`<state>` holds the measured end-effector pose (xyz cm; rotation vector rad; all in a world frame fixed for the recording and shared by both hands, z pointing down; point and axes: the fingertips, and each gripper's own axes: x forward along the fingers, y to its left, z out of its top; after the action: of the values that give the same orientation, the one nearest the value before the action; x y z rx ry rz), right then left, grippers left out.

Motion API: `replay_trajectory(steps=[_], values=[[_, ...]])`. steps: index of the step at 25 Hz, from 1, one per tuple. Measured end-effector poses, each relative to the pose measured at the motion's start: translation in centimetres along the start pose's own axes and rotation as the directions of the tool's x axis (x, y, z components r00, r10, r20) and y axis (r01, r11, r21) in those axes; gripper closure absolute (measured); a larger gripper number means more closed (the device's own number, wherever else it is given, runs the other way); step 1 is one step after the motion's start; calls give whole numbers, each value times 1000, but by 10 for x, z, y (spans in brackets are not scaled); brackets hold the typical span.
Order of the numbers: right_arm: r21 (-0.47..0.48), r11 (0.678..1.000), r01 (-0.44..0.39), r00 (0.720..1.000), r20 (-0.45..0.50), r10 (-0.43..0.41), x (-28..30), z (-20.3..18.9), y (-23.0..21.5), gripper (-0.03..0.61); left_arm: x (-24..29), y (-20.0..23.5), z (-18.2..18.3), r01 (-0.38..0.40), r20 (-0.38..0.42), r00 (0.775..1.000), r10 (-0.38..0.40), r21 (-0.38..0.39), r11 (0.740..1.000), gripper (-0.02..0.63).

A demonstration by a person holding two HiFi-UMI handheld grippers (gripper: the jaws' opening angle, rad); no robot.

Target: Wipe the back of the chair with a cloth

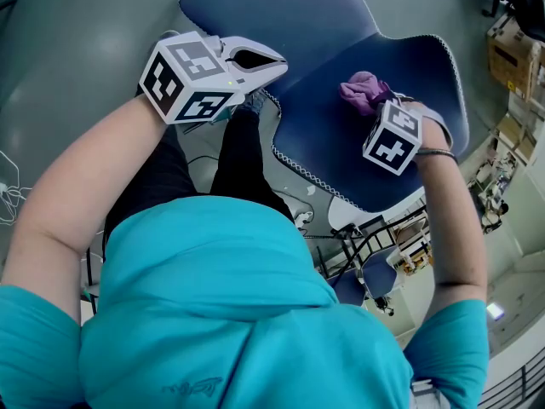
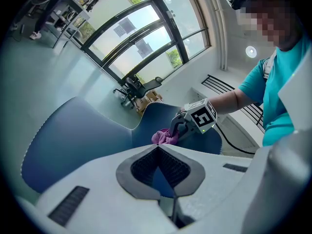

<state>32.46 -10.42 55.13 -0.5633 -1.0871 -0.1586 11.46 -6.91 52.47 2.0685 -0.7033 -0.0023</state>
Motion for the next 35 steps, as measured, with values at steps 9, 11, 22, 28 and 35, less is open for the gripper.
replay_trajectory(steps=[9, 11, 22, 28, 35], values=[[8, 999, -35, 999, 17, 35, -3, 17, 17, 520, -8, -1, -1, -2, 2, 1000, 2, 2, 1000, 618], [5, 999, -48, 998, 28, 48, -3, 23, 24, 520, -10, -2, -2, -1, 3, 1000, 1, 2, 1000, 618], [18, 997, -73, 996, 56, 72, -4, 44, 48, 520, -16, -5, -9, 1, 8, 1000, -1, 2, 1000, 618], [35, 992, -118, 989, 98, 115, -5, 58, 65, 520, -17, -8, -15, 3, 12, 1000, -3, -4, 1000, 618], [62, 984, -169, 977, 142, 159, -10, 75, 79, 520, -22, -8, -16, 2, 20, 1000, -2, -7, 1000, 618]])
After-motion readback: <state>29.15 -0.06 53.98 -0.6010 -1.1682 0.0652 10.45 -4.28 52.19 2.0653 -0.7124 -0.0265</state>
